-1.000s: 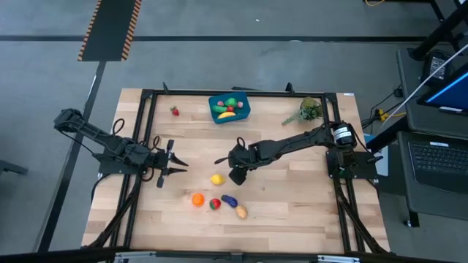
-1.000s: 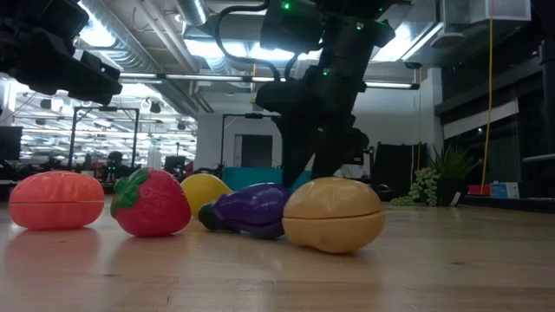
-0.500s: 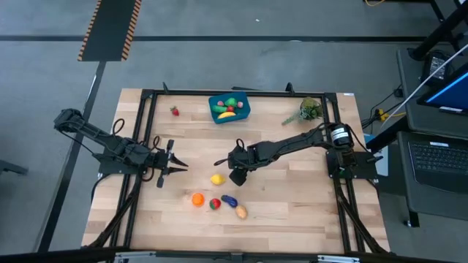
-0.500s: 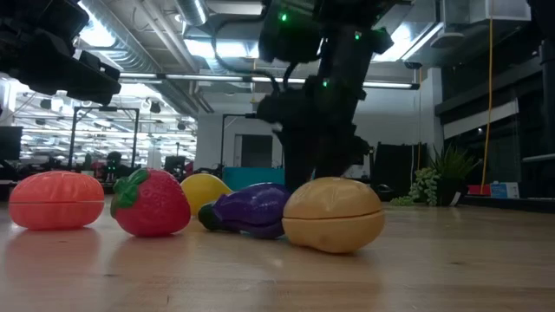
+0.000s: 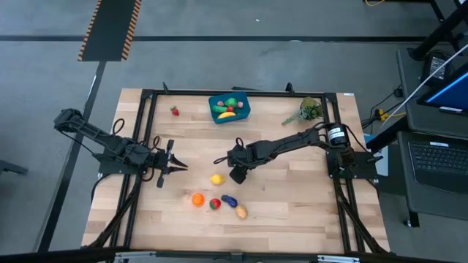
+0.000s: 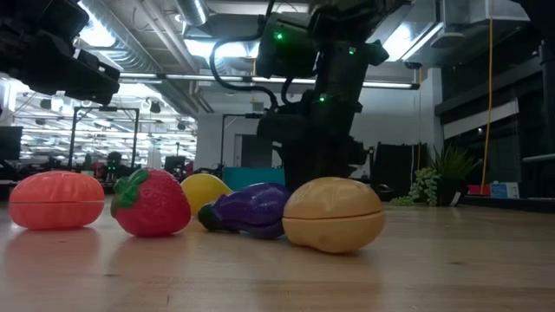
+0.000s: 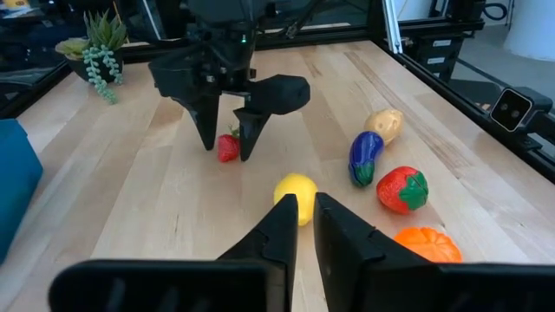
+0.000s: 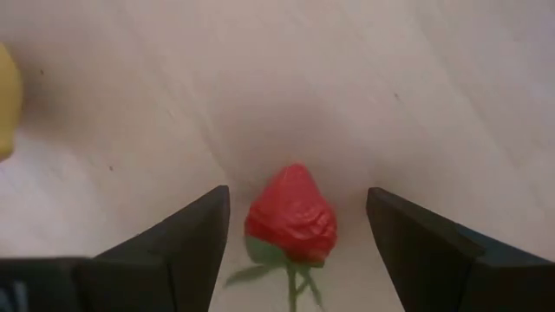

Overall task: Pick and placing Produce into tupperware
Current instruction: Put the strawberry into the blue bin

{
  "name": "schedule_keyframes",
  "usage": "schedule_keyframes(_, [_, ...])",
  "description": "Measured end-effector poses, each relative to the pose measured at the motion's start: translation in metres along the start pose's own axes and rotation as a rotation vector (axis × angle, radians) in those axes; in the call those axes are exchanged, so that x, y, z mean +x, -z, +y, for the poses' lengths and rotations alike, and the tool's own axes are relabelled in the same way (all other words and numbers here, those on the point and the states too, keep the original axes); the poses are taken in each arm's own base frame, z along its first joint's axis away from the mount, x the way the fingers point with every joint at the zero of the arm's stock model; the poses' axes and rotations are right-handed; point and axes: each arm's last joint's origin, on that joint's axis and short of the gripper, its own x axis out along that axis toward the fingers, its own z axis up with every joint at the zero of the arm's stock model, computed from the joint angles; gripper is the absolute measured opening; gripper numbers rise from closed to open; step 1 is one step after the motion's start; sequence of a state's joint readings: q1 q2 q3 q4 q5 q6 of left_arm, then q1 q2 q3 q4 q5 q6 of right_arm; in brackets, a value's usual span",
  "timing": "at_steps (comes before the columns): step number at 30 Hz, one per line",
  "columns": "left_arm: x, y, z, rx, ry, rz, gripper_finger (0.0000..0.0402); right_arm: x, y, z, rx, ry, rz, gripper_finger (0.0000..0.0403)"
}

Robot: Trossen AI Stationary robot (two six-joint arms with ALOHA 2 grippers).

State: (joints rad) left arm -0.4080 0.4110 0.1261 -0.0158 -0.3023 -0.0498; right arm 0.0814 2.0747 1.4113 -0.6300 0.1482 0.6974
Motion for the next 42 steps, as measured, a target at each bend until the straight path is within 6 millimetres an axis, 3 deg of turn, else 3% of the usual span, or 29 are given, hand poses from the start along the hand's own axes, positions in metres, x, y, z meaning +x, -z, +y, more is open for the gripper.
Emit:
schedule_keyframes(11, [0.0,0.0,0.0,0.0,0.0,0.0,0.0014,-0.001,0.004,-0.003,-0.013,0.033,0.041,0.023])
schedule_keyframes(21, [0.0,0.0,0.0,0.0,0.0,0.0,0.0001,-0.001,0.004,-0.003,-0.067,0.025,0.047,0.0137])
schedule_keyframes(36, [0.0,0.0,0.0,0.0,0.0,0.0,0.0036,-0.009,0.002,-0.003,-0.144,0.009,0.03,0.0137])
schedule_keyframes(42, [0.0,0.0,0.0,-0.001,0.0,0.0,0.0049,-0.022,-0.001,-0.003,-0.19,-0.013,-0.003,0.0137])
